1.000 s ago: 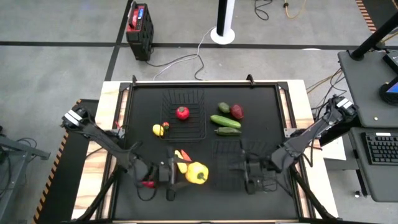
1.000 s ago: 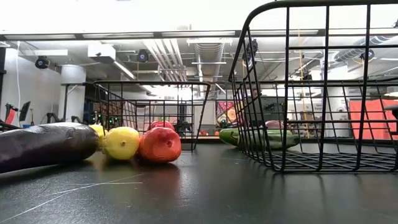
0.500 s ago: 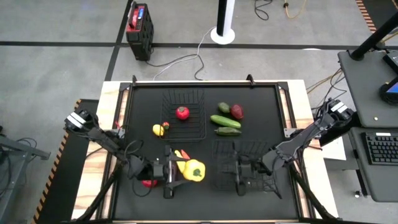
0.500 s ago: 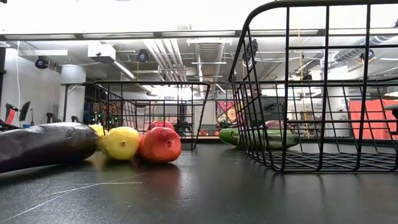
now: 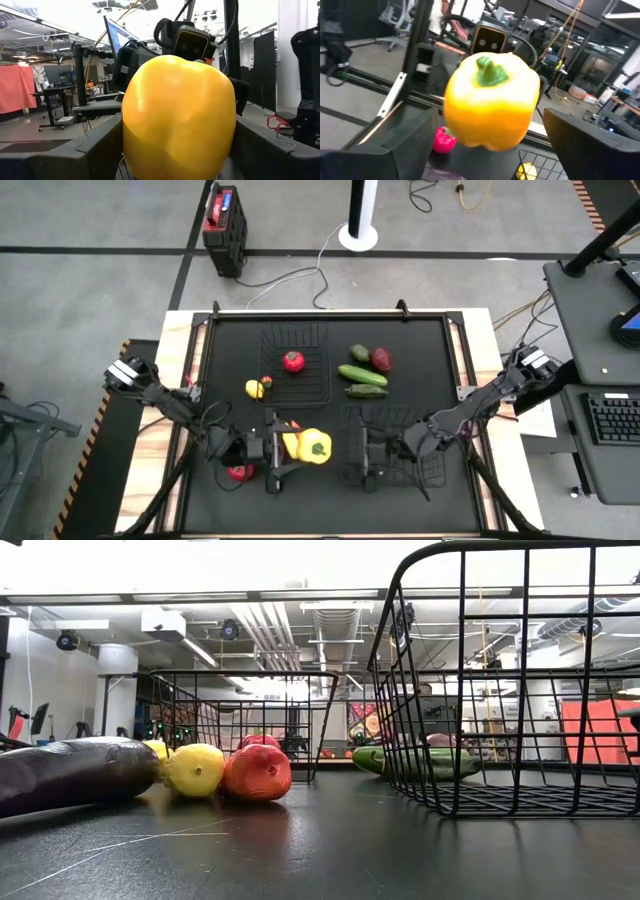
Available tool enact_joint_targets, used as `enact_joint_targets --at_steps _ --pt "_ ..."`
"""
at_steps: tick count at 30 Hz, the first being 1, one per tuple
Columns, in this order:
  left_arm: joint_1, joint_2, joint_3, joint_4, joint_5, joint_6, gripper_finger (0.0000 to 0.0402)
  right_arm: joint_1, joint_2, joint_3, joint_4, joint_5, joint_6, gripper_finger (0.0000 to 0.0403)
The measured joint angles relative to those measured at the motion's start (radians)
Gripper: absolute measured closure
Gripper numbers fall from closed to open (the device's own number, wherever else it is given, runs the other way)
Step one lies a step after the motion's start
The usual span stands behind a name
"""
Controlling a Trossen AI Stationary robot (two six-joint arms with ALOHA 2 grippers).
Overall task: Sort produce into baskets
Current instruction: Put the yellow bell pepper into the bottom black wire basket
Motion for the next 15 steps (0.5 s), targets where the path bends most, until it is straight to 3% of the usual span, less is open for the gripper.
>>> enact_joint_targets --at_steps 15 --pt "0.004 -0.001 0.000 0.033 -0.004 0.002 0.0104 -0.040 0.030 0.057 -0.004 -0.011 0.028 0.0058"
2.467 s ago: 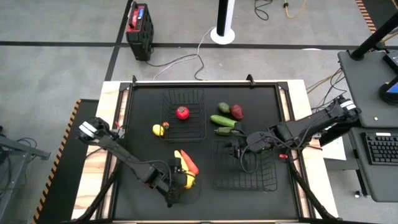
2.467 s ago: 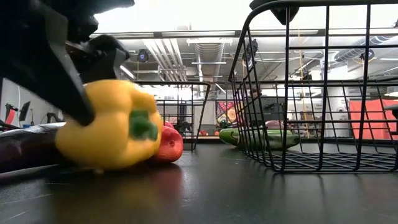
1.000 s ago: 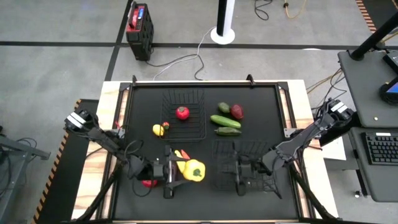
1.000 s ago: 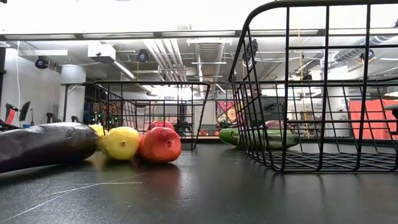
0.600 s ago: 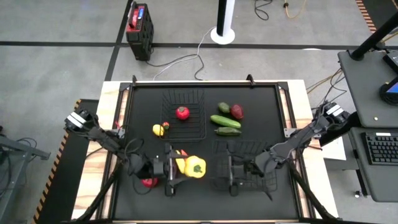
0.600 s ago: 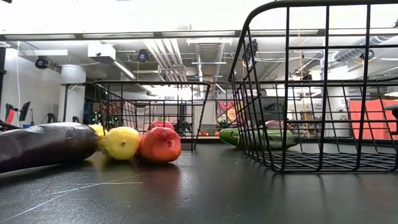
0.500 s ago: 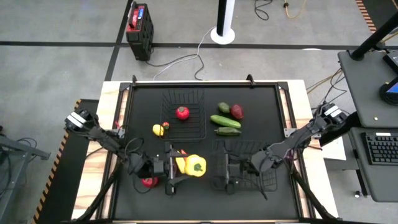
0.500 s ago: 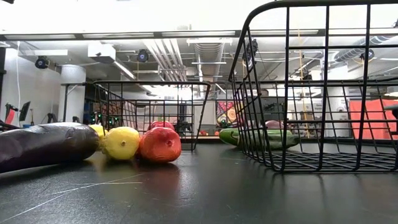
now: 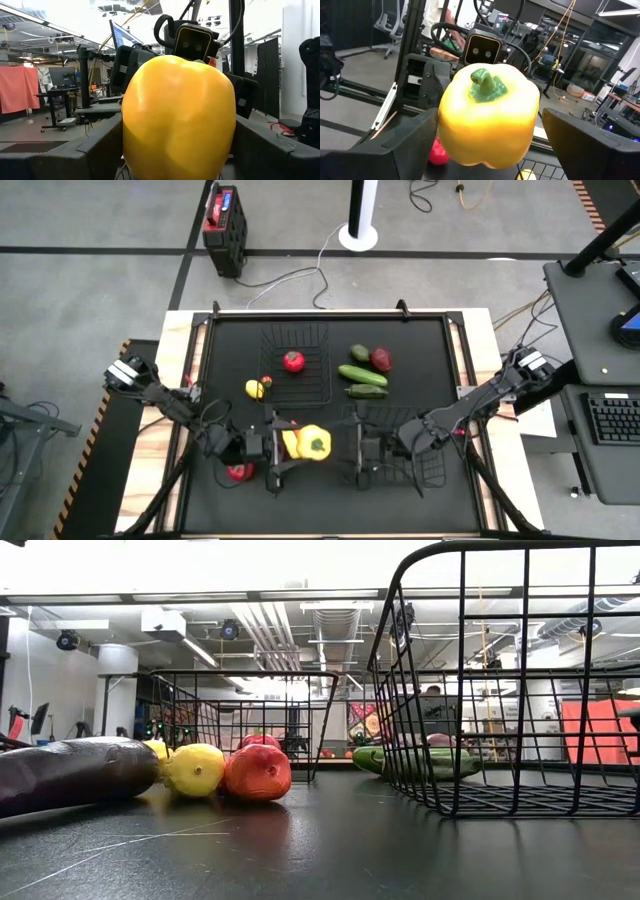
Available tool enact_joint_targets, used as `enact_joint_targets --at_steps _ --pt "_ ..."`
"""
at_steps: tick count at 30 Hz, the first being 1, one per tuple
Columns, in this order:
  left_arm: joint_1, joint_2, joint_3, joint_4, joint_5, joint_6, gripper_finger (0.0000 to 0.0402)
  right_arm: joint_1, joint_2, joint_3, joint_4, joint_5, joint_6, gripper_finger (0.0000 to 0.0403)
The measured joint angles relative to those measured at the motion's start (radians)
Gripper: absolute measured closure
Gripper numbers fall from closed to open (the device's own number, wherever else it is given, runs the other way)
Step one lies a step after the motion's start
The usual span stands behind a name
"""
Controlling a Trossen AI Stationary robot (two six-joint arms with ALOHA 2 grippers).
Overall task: Sort produce into baskets
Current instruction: Put the yellow bell pepper into the bottom black wire basket
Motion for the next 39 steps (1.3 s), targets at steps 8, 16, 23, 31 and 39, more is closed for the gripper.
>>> enact_joint_targets --at_steps 8,16,23,31,39 --pt "0.012 -0.001 0.000 0.007 -0.003 -0.010 0.0104 -0.040 -0.002 0.000 0.001 -0.086 0.034 0.0089" --pt "0.012 -0.001 0.000 0.003 -0.002 -0.011 0.0100 -0.041 -0.004 0.000 -0.001 -0.088 0.035 0.0128" --pt "0.012 -0.001 0.000 -0.014 -0.016 -0.042 0.0051 -0.042 -0.015 0.000 -0.023 -0.090 0.054 0.0142" --pt "0.012 0.000 -0.002 -0.044 -0.019 -0.047 0.0019 -0.043 -0.070 0.000 -0.100 -0.089 0.118 0.0142" --pt "-0.010 -0.014 -0.003 -0.143 -0.217 -0.058 0.0017 -0.043 -0.231 0.000 -0.447 -0.088 0.383 0.0142"
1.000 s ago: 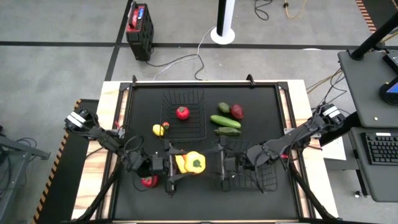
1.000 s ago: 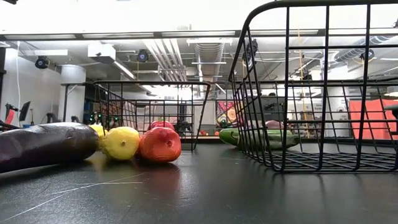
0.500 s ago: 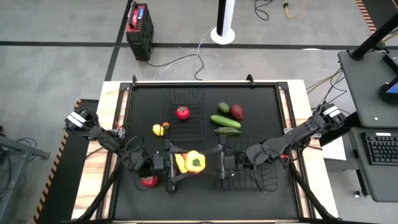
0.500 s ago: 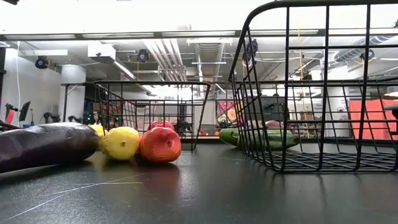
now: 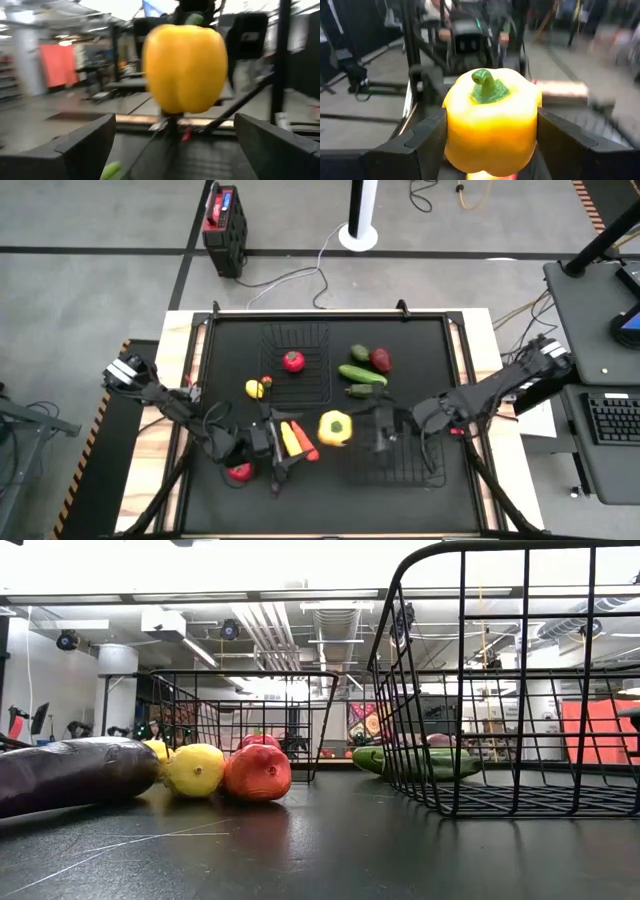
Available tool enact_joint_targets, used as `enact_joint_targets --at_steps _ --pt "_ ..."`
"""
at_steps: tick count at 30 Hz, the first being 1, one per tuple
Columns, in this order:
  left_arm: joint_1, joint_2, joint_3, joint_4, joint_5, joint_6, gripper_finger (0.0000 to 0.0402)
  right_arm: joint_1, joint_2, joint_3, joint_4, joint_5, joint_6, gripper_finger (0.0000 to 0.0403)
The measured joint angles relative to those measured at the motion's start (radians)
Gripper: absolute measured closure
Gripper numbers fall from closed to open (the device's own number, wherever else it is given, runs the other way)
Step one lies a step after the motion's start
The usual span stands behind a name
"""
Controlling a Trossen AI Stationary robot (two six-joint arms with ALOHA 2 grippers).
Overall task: Sort produce into baskets
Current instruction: Put the yellow bell pepper into the bottom black wire basket
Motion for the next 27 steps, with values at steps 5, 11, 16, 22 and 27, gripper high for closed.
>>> enact_joint_targets --at_steps 5,11,16,22,27 --pt "-0.028 -0.033 -0.001 -0.054 -0.090 -0.001 0.0017 0.003 -0.088 0.033 -0.409 -0.014 0.302 0.0142" --pt "-0.038 -0.082 -0.001 -0.068 -0.095 -0.036 0.0021 0.003 -0.092 0.051 -0.754 -0.131 0.615 0.0142" --pt "-0.038 -0.134 -0.001 -0.130 -0.090 -0.076 0.0024 0.003 -0.034 0.051 -0.931 -0.276 0.769 0.0142" --pt "-0.038 -0.161 -0.001 -0.186 -0.090 -0.080 0.0024 0.007 0.053 0.050 -1.056 -0.327 0.779 0.0142" --pt "-0.038 -0.162 -0.001 -0.200 -0.095 -0.076 0.0024 0.051 0.094 0.049 -0.927 -0.186 0.658 0.0142"
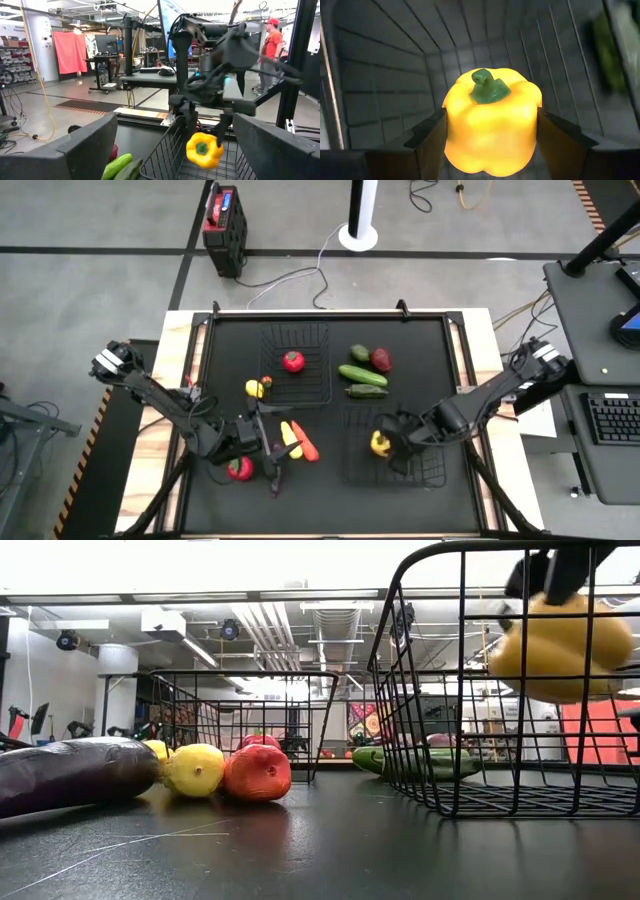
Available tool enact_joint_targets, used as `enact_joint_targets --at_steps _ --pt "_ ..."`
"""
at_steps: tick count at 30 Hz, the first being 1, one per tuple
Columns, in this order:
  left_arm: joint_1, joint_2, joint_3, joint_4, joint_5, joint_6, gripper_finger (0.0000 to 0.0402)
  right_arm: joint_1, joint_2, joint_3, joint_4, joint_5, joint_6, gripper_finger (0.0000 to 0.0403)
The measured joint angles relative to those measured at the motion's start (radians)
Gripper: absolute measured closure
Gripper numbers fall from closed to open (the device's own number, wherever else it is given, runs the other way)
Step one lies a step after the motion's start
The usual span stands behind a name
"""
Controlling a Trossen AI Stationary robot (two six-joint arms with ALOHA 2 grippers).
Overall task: Sort produce into baskets
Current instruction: Put the yellow bell pepper into the bottom black wire basket
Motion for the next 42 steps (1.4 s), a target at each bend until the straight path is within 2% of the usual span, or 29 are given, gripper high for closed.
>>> enact_joint_targets --at_steps 8,14,21,26,30,35,42 --pt "0.000 0.000 0.000 -0.008 -0.001 0.002 0.0024 0.053 0.020 -0.043 0.199 0.208 -0.173 0.0142" --pt "-0.001 0.000 0.000 -0.008 -0.001 0.001 0.0024 0.069 -0.007 -0.184 0.415 0.236 -0.289 0.0142" --pt "0.000 0.000 0.000 -0.008 0.000 -0.007 0.0024 0.069 -0.106 -0.409 0.806 0.242 -0.436 0.0142" --pt "-0.001 0.000 0.000 -0.008 0.000 -0.008 0.0024 0.069 -0.159 -0.562 0.995 0.253 -0.435 0.0142" --pt "0.000 0.000 0.000 -0.008 0.000 -0.008 0.0024 0.069 -0.172 -0.623 1.018 0.257 -0.369 0.0142" --pt "0.000 0.000 0.000 -0.008 0.000 -0.008 0.0024 0.069 -0.174 -0.634 1.001 0.257 -0.331 0.0142" --pt "0.001 0.000 0.000 -0.010 0.000 -0.008 0.0024 0.068 -0.172 -0.606 0.861 0.257 -0.299 0.0142"
